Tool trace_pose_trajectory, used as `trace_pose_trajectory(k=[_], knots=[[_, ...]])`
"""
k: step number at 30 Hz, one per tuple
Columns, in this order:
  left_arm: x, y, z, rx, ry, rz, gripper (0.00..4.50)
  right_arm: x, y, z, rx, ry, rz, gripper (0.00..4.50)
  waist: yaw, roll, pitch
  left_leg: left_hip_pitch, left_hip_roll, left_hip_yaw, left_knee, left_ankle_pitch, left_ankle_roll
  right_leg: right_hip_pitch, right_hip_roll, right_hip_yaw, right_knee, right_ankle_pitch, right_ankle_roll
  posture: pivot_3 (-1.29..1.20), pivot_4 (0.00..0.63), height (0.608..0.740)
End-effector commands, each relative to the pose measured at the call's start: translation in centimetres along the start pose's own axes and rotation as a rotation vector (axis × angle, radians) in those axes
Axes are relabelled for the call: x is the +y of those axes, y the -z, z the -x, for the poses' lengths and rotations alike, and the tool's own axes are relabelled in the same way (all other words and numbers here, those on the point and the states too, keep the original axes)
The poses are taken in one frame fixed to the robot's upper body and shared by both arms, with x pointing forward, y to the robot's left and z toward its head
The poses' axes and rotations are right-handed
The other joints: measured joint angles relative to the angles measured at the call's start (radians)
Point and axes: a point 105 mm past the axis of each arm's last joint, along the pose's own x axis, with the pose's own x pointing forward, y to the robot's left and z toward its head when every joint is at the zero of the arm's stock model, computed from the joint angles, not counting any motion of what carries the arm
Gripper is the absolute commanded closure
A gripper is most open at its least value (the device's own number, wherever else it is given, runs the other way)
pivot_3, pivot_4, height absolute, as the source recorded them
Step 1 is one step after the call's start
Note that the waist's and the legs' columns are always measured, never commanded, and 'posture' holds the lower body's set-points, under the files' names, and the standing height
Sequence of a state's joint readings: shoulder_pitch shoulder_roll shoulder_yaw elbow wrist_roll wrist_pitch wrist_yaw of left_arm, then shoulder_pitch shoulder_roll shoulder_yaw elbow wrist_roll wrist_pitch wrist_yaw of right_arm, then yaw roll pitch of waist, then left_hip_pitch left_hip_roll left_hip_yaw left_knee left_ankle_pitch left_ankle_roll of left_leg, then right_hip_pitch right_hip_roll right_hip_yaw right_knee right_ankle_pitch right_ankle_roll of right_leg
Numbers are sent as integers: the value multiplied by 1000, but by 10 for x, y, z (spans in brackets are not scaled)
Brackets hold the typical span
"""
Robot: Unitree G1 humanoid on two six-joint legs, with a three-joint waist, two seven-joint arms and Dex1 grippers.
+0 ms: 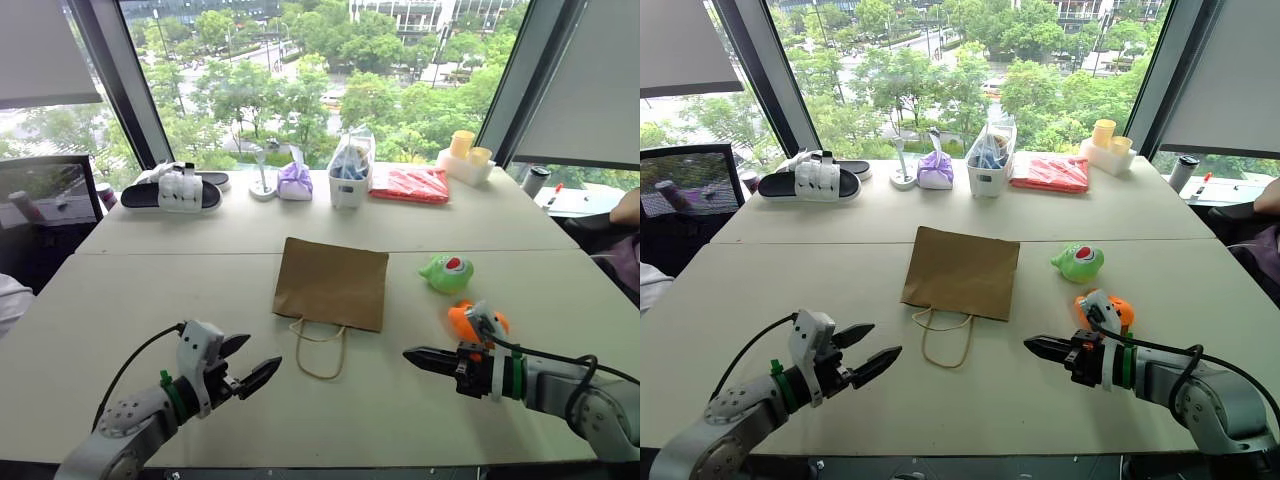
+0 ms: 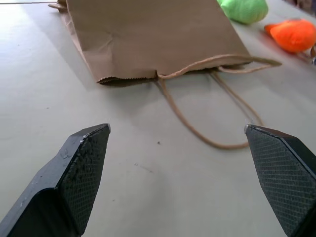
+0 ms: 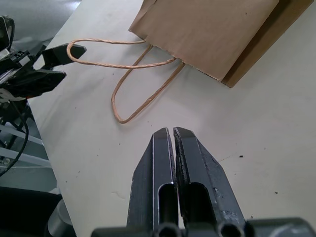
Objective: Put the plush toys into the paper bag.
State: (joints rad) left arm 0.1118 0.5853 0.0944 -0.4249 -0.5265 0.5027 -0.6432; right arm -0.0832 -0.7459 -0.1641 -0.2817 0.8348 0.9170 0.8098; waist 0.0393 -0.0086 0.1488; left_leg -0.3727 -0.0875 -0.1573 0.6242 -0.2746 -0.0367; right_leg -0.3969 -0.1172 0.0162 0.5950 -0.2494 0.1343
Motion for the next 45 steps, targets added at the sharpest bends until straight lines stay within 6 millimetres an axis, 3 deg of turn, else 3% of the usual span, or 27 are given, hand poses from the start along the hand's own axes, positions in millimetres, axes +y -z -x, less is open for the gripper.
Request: trace_pose_trajectory(k=[1,5,12,18,21,22,28,30,34,37,40,45], knots=[[15,-23,8,3,61,-189,2,2,-20,7,-50,19,60,4389,1,0,0,0,0,0,0,0,0,0,0,0,0,0,0,0,150,740],[16,-34,7,39,176,-346,2,7,-20,14,-48,42,70,4389,1,1,0,-1,0,0,-1,0,0,0,-1,0,-1,0,0,0,150,740],[-2,-48,-39,6,391,-630,2,20,-9,19,-78,83,40,4389,1,1,0,-1,-1,-1,-2,0,0,0,-1,0,-1,1,1,0,150,740],[-16,-38,-78,-2,560,-771,2,30,-3,13,-101,97,22,4389,-1,0,0,0,0,0,-2,0,1,-1,0,0,0,2,4,0,150,740],[-21,-45,-98,-54,594,-785,838,33,-3,13,-117,108,22,4500,3,0,0,0,-1,-1,0,0,1,1,0,-1,0,3,4,0,150,740],[-20,-47,-101,-66,597,-784,1341,35,-3,12,-119,106,21,4500,1,-1,0,-1,-1,-2,1,0,1,1,0,-1,0,3,4,0,150,740],[-25,-70,-107,-126,611,-631,4358,43,4,-6,-133,84,3,4500,-14,-1,0,0,-1,-3,1,0,1,0,0,-1,2,3,6,0,150,740],[-25,-85,-109,-150,581,-554,4487,46,3,-13,-148,80,7,4500,-24,-1,0,0,-1,-6,1,0,1,0,1,-1,3,3,6,0,150,740],[-24,-133,-113,-247,514,-294,4487,51,-6,-34,-198,82,55,4500,-27,-2,1,0,-1,-8,4,0,1,1,1,-2,4,4,7,0,150,740],[-28,-154,-111,-286,511,-189,4487,51,-11,-52,-235,90,73,4500,-31,-1,0,1,-2,-9,4,0,1,2,1,-2,4,4,7,0,150,740],[-35,-166,-109,-308,533,-87,4487,44,-17,-72,-277,131,75,4500,-39,-1,0,2,-2,-9,3,1,0,2,2,-1,5,3,8,0,150,740],[-40,-169,-111,-303,546,-18,4487,36,-33,-90,-337,171,109,4500,-51,-1,0,2,-2,-10,3,3,-4,1,3,-1,7,3,7,0,150,740]])
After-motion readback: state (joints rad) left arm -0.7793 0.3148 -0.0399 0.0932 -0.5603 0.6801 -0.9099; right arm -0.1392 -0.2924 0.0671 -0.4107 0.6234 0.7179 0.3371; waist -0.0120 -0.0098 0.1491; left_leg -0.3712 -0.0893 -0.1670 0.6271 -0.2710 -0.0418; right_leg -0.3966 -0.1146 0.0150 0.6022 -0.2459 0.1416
